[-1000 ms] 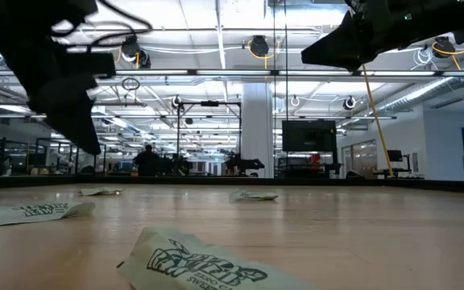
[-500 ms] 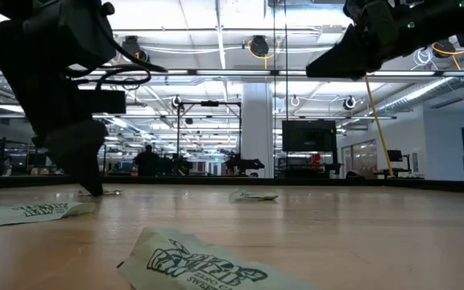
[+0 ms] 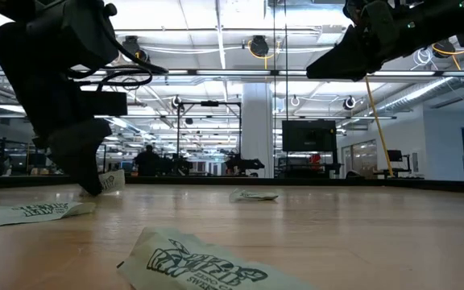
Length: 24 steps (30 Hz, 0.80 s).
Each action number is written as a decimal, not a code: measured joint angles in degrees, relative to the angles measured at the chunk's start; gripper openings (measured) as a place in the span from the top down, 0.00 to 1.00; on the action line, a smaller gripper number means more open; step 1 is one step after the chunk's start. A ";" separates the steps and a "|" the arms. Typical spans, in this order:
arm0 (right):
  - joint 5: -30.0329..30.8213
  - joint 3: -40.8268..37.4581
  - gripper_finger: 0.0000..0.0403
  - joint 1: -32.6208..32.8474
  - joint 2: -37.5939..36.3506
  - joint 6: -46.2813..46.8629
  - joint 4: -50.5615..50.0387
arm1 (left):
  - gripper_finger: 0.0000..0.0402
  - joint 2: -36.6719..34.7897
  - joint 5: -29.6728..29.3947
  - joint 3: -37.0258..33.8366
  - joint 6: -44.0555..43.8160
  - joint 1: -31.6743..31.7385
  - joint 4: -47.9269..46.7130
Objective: Pick and place Stevia / Truvia into bins
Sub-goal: Put the stevia packet into the left transparent container
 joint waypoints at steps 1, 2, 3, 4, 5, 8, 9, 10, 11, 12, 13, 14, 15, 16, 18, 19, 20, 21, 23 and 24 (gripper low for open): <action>0.00 0.00 0.72 0.00 0.00 -0.03 0.05 | 0.97 -0.03 -0.01 -0.02 0.09 0.04 0.23; 0.00 0.00 0.72 0.00 0.00 -0.03 0.07 | 0.96 -0.31 0.04 -0.04 0.54 0.04 0.34; 0.00 0.00 0.72 0.00 0.00 -0.04 0.07 | 0.96 -0.85 0.45 -0.14 1.09 0.04 0.35; 0.00 0.00 0.72 0.00 0.00 -0.12 0.07 | 0.95 -1.36 1.33 -0.15 1.59 0.07 0.08; 0.02 0.00 0.72 0.00 0.00 -0.32 0.09 | 0.95 -1.94 2.42 -0.04 1.89 0.19 -0.62; 0.04 0.00 0.72 0.00 0.00 -1.31 0.09 | 0.97 -5.20 5.76 2.10 2.31 -0.17 -5.39; 0.04 0.00 0.72 0.00 0.00 -1.76 0.11 | 0.98 -6.43 6.60 3.26 1.98 -0.39 -7.43; 0.04 0.00 0.72 0.00 0.00 -2.08 0.11 | 0.98 -7.62 7.48 4.39 1.49 -0.84 -10.09; 0.06 0.00 0.72 0.00 0.00 -2.42 0.19 | 0.98 -8.78 8.39 5.55 0.78 -1.43 -13.03; 0.07 0.00 0.72 0.00 0.01 -2.86 0.47 | 0.97 -9.98 9.27 7.09 -0.02 -2.18 -15.91; 0.07 0.00 0.72 0.00 0.01 -3.36 0.64 | 0.97 -11.08 10.45 9.02 -0.90 -3.01 -18.41; 0.07 0.00 0.72 0.00 0.00 -4.01 0.65 | 0.97 -12.09 11.85 10.84 -1.94 -4.03 -20.33; 0.08 0.00 0.72 0.00 0.00 -4.78 0.82 | 0.97 -13.11 13.60 12.65 -3.01 -5.30 -22.15; 0.09 0.00 0.72 0.00 0.02 -5.50 1.31 | 0.98 -13.78 15.92 14.38 -3.66 -6.61 -23.77; 0.09 0.00 0.72 0.00 0.02 -6.90 2.60 | 0.98 -14.25 21.44 17.57 -3.68 -9.68 -25.85; 0.11 0.00 0.72 0.00 0.02 -7.62 3.43 | 0.98 -14.14 24.24 19.09 -3.78 -11.53 -27.03; 0.10 0.00 0.72 0.00 0.00 -8.04 4.25 | 0.98 -14.10 26.94 20.30 -4.22 -13.47 -28.28; 0.10 0.00 0.72 0.00 0.00 -8.21 4.90 | 0.97 -14.04 29.19 21.25 -5.58 -15.47 -29.34; 0.11 0.00 0.72 0.00 0.01 -8.29 6.00 | 0.97 -13.53 34.26 22.13 -10.82 -19.33 -29.97; 0.11 0.00 0.72 0.00 0.00 -8.41 6.37 | 0.97 -13.22 36.00 22.11 -14.51 -21.39 -29.91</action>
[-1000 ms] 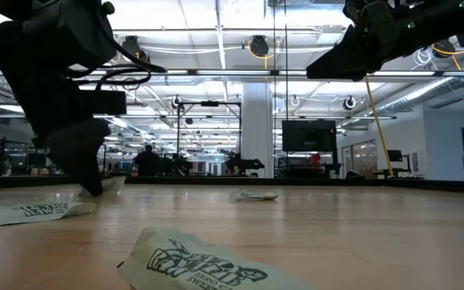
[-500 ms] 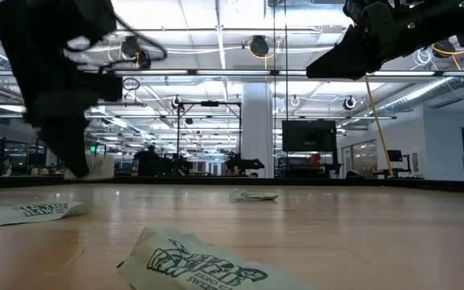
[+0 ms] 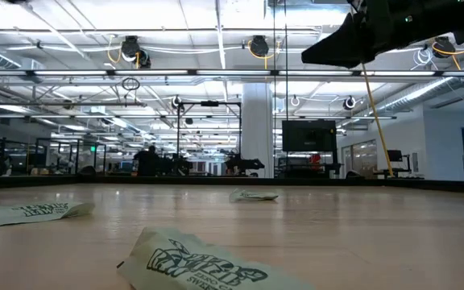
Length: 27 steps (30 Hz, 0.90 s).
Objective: Pick and place Stevia / Truvia into bins
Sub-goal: Put the stevia packet into the left transparent container
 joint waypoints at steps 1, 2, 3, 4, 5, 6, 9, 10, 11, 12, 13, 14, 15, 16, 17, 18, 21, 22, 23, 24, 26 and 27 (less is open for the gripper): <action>0.00 0.00 0.72 0.00 0.00 -0.58 0.33 | 0.98 0.13 1.06 -0.19 -4.49 -2.28 0.10; 0.00 0.00 0.72 0.00 0.00 -1.30 0.56 | 0.98 0.04 1.43 -0.52 -9.35 -4.46 0.22; 0.02 0.00 0.72 0.00 0.00 -2.17 0.56 | 0.98 -0.09 1.51 -0.97 -13.82 -6.60 0.39; 0.02 0.00 0.72 0.00 0.00 -3.00 0.60 | 0.98 -0.03 1.47 -1.58 -17.98 -8.51 0.45; 0.02 0.00 0.72 0.00 0.01 -3.81 0.90 | 0.98 0.24 1.46 -2.26 -22.04 -10.35 0.45; 0.03 0.00 0.72 0.00 0.01 -4.36 1.47 | 0.97 0.47 1.55 -2.98 -25.92 -11.98 0.45; 0.04 0.00 0.72 0.00 0.00 -5.25 3.11 | 0.96 0.87 1.84 -4.02 -34.44 -16.16 1.69; 0.04 0.00 0.72 0.00 0.00 -5.24 3.38 | 0.95 1.02 1.43 -4.49 -36.22 -17.18 3.02; 0.06 0.00 0.72 0.00 0.00 -5.24 3.66 | 0.95 1.13 0.74 -5.27 -37.61 -18.13 4.76; 0.06 0.00 0.72 0.00 0.00 -5.24 3.86 | 0.96 1.12 -0.33 -6.21 -38.95 -19.06 6.97; 0.07 0.00 0.72 -0.02 0.00 -5.30 3.88 | 0.97 1.09 -1.20 -7.20 -39.86 -19.72 9.55; 0.09 0.00 0.72 -0.02 0.01 -5.40 3.87 | 0.97 1.09 -1.79 -8.31 -40.13 -20.22 12.31; 0.10 0.00 0.72 -0.04 0.02 -5.41 3.84 | 0.98 1.09 -2.41 -9.57 -40.17 -20.67 15.20; 0.11 0.00 0.72 -0.04 0.02 -5.41 3.90 | 0.98 1.09 -2.89 -10.84 -40.17 -21.02 17.75; 0.11 0.00 0.72 -0.04 0.02 -5.41 3.99 | 0.98 1.09 -3.12 -12.11 -40.20 -21.18 20.03; 0.11 0.00 0.72 -0.04 0.02 -5.41 4.05 | 0.98 1.09 -3.24 -13.39 -40.30 -21.30 21.84; 0.11 0.00 0.72 -0.04 0.02 -5.41 4.22 | 0.92 1.09 -3.22 -16.45 -40.96 -21.19 24.31; 0.11 0.00 0.72 -0.04 0.02 -5.41 4.25 | 0.89 1.09 -3.24 -17.22 -41.51 -21.15 24.34; 0.11 0.00 0.72 -0.04 0.02 -5.41 4.23 | 0.87 1.09 -3.24 -17.90 -42.29 -21.15 24.34; 0.11 0.00 0.72 -0.04 0.02 -5.41 4.26 | 0.84 1.09 -3.24 -18.51 -43.27 -21.15 24.34; 0.11 0.00 0.72 -0.04 0.02 -5.41 4.25 | 0.81 1.09 -3.29 -19.49 -44.67 -21.11 24.32; 0.11 0.00 0.72 -0.04 0.02 -5.41 4.26 | 0.79 1.07 -3.31 -19.86 -45.01 -21.11 24.28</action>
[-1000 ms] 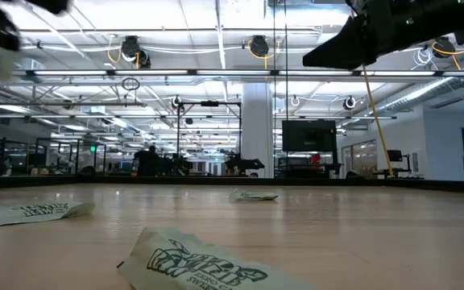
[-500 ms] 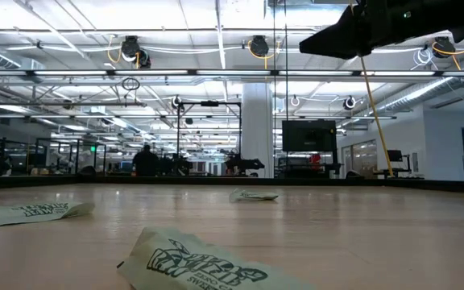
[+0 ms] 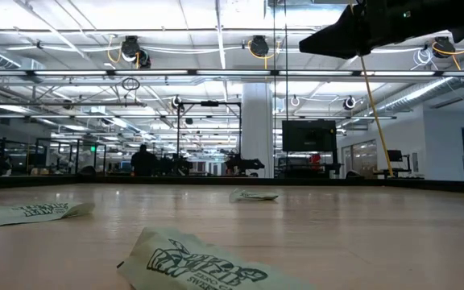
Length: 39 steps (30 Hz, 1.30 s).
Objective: Pick and place Stevia / Truvia into bins
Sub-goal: Put the stevia packet into the left transparent container, then put the stevia packet into the right transparent container
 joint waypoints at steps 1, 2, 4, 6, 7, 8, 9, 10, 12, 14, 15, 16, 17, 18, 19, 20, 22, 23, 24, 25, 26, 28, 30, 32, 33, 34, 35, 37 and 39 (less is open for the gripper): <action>0.00 0.00 0.72 0.00 0.00 0.00 -0.01 | 0.78 0.00 0.00 -0.28 -0.02 0.00 -0.03; 0.00 0.00 0.72 0.00 0.00 0.00 0.00 | 0.77 0.00 0.00 -0.42 -0.03 0.00 -0.09; 0.00 0.00 0.72 0.00 0.00 0.01 -0.01 | 0.75 0.00 0.05 -0.41 0.01 -0.04 0.02; 0.00 0.00 0.72 0.00 0.00 0.09 0.00 | 0.73 -0.02 0.11 -0.41 -0.10 -0.02 0.16; -0.02 0.00 0.72 0.00 0.00 0.09 -0.02 | 0.73 -0.02 0.11 -0.41 -0.05 -0.02 0.23; -0.02 0.00 0.72 0.00 0.00 0.11 0.00 | 0.72 -0.03 0.21 -0.42 -0.02 0.15 0.36; -0.02 0.00 0.72 0.00 0.00 0.14 -0.02 | 0.72 -0.15 0.81 -0.42 0.06 0.48 0.61; -0.12 0.00 0.72 0.00 0.00 0.17 -0.09 | 0.72 -0.43 2.02 -0.43 0.10 0.97 1.04; -1.80 0.00 0.72 0.00 -0.02 1.26 -0.89 | 0.72 -1.45 5.41 -0.41 -0.13 2.25 1.97; -6.50 0.02 0.72 -0.31 0.00 2.21 -2.54 | 0.72 -3.10 7.52 -0.41 -0.35 3.50 2.07; -9.45 0.00 0.72 -0.47 0.04 2.31 -2.90 | 0.72 -4.32 7.56 -0.41 -0.01 4.05 2.05; -12.04 0.00 0.72 -0.68 0.10 2.47 -2.82 | 0.72 -5.74 7.04 -0.34 0.27 4.56 1.99; -13.66 0.01 0.72 -0.85 0.47 3.14 -2.24 | 0.72 -7.20 5.71 -0.07 1.03 5.06 1.72; -14.76 0.05 0.72 -1.08 1.01 3.85 -1.47 | 0.72 -8.79 3.77 0.20 2.21 5.48 1.64; -15.04 0.07 0.72 -1.29 1.47 4.56 -1.28 | 0.72 -10.42 1.16 0.51 3.56 5.80 1.70; -15.05 0.04 0.72 -1.47 1.93 5.05 -1.39 | 0.72 -12.12 -2.30 0.90 5.11 6.12 1.71; -15.10 0.27 0.72 -2.10 3.39 5.85 -1.07 | 0.72 -15.28 -9.52 1.64 9.08 6.83 1.83; -15.26 0.62 0.72 -2.42 4.32 6.45 -1.14 | 0.72 -16.76 -12.95 2.06 11.67 7.20 1.71; -16.05 1.15 0.72 -2.73 5.48 7.05 -1.24 | 0.72 -18.13 -16.36 2.36 14.88 7.53 1.71; -17.65 1.88 0.72 -3.10 6.85 7.60 -1.26 | 0.72 -19.55 -19.76 2.71 18.77 8.00 1.70; -19.37 2.81 0.72 -3.44 8.39 7.89 -1.16 | 0.72 -20.84 -23.08 2.92 22.78 8.49 1.77; -22.11 4.71 0.72 -3.67 11.89 7.99 -1.02 | 0.72 -23.27 -29.41 3.05 29.98 9.73 1.74; -22.69 6.55 0.72 -3.65 15.85 7.71 -1.51 | 0.72 -25.15 -36.14 3.05 36.24 11.17 1.66; -22.69 7.79 0.72 -3.93 19.70 7.50 -1.99 | 0.72 -26.53 -42.12 3.05 42.34 12.65 1.78; -22.65 8.15 0.72 -4.29 21.39 7.50 -1.99 | 0.72 -26.92 -44.63 3.05 44.94 13.32 1.87; -22.65 8.37 0.72 -4.80 22.90 7.48 -1.98 | 0.72 -27.15 -46.47 3.05 47.16 14.06 1.90; -22.64 8.46 0.72 -5.35 24.36 7.48 -1.96 | 0.72 -27.19 -47.95 3.05 49.18 14.76 1.83; -22.74 8.48 0.72 -6.67 26.63 7.83 -2.36 | 0.72 -27.06 -49.91 3.05 52.51 16.23 1.83; -24.18 8.49 0.72 -8.19 28.47 9.22 -3.48 | 0.72 -26.68 -50.90 3.05 55.70 17.58 1.81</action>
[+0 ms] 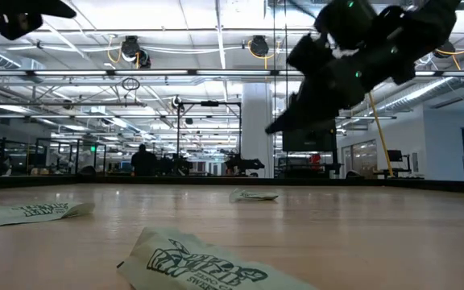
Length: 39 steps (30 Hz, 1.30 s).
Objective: Pick and place Stevia / Truvia into bins
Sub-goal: Put the stevia packet into the right transparent container
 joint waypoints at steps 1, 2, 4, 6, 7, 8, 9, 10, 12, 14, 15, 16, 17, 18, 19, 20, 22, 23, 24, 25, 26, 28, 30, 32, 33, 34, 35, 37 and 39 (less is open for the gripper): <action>-1.64 -0.01 0.72 -0.74 0.74 1.02 -0.52 | 0.72 0.25 -0.14 0.00 1.42 0.69 0.02; -3.58 -0.01 0.72 -1.46 1.32 2.01 -0.72 | 0.72 0.53 -0.14 0.00 2.77 1.30 -0.03; -7.22 -0.01 0.72 -2.34 2.47 3.61 -0.40 | 0.72 1.06 -0.13 0.00 5.18 2.42 -0.04; -9.11 0.02 0.72 -2.65 3.60 4.67 0.46 | 0.72 1.45 -0.15 0.00 7.07 3.40 -0.07; -9.17 0.02 0.72 -2.60 4.41 4.72 1.07 | 0.72 1.74 -0.16 0.00 7.95 3.91 -0.04; -9.19 0.04 0.72 -2.41 5.27 4.57 1.74 | 0.72 1.96 -0.14 0.00 8.75 4.45 -0.05; -9.19 0.04 0.72 -2.24 6.21 4.53 2.39 | 0.72 2.16 -0.12 0.00 9.56 4.85 -0.16; -9.17 0.04 0.72 -2.06 7.41 4.49 3.41 | 0.72 2.38 -0.14 0.00 10.24 5.29 -0.17; -9.01 0.04 0.72 -1.78 9.84 4.38 6.06 | 0.72 2.72 -0.14 0.00 11.51 6.27 -0.13; -8.76 0.04 0.72 -1.74 12.13 3.69 8.23 | 0.72 3.01 -0.14 0.00 12.71 7.20 -0.15; -8.61 0.04 0.72 -1.77 13.05 3.55 9.13 | 0.72 3.06 -0.13 0.00 13.09 7.66 -0.12; -8.57 0.04 0.72 -1.79 13.82 3.44 9.66 | 0.72 3.08 -0.11 0.00 13.51 8.06 -0.17; -8.57 0.04 0.72 -1.80 14.47 3.46 10.06 | 0.72 3.06 -0.07 0.00 13.87 8.46 -0.15; -8.65 0.04 0.72 -1.80 15.11 3.70 10.30 | 0.72 3.06 -0.07 0.00 14.06 8.82 -0.13; -8.77 0.04 0.72 -1.78 15.71 4.32 10.50 | 0.72 3.06 -0.05 0.00 14.32 9.18 -0.17; -8.78 0.04 0.72 -1.78 16.26 4.96 10.62 | 0.72 3.06 0.01 0.00 14.47 9.48 -0.15; -8.84 0.04 0.72 -1.74 17.56 5.97 11.85 | 0.72 3.06 0.08 0.00 15.42 9.91 -0.15; -8.89 0.04 0.72 -1.74 18.08 6.20 12.70 | 0.72 3.06 0.10 0.00 15.85 10.19 -0.14; -8.93 0.04 0.72 -1.74 18.51 6.46 13.40 | 0.72 3.06 0.13 0.00 16.22 10.41 -0.17; -8.93 0.04 0.72 -1.74 18.96 6.57 14.17 | 0.72 3.06 0.18 0.00 16.58 10.64 -0.15; -8.93 0.04 0.72 -1.74 19.42 6.89 14.86 | 0.72 3.06 0.32 0.00 16.79 10.88 -0.13; -8.93 0.04 0.72 -1.74 19.95 7.52 15.60 | 0.72 3.06 0.39 0.00 16.83 11.32 -0.17; -8.97 0.04 0.72 -1.74 20.60 7.52 16.43 | 0.72 3.06 0.39 0.00 16.83 11.52 -0.15; -8.81 0.04 0.72 -1.73 21.04 7.19 16.59 | 0.72 3.06 0.43 0.00 16.83 11.61 -0.18; -8.80 0.06 0.72 -1.74 21.39 6.49 16.64 | 0.72 3.06 0.42 0.00 16.83 11.61 -0.15; -8.77 0.04 0.72 -1.74 21.65 5.52 16.61 | 0.72 3.06 0.43 0.00 16.83 11.60 -0.17; -8.76 0.06 0.73 -1.74 21.91 4.67 16.59 | 0.72 3.06 0.44 0.00 16.83 11.60 -0.17; -8.73 0.06 0.76 -1.74 22.09 3.44 16.45 | 0.72 3.06 0.89 0.00 16.81 11.60 -0.17; -8.84 0.06 0.80 -1.73 22.02 2.40 16.42 | 0.72 3.06 1.69 0.00 16.81 11.60 -0.21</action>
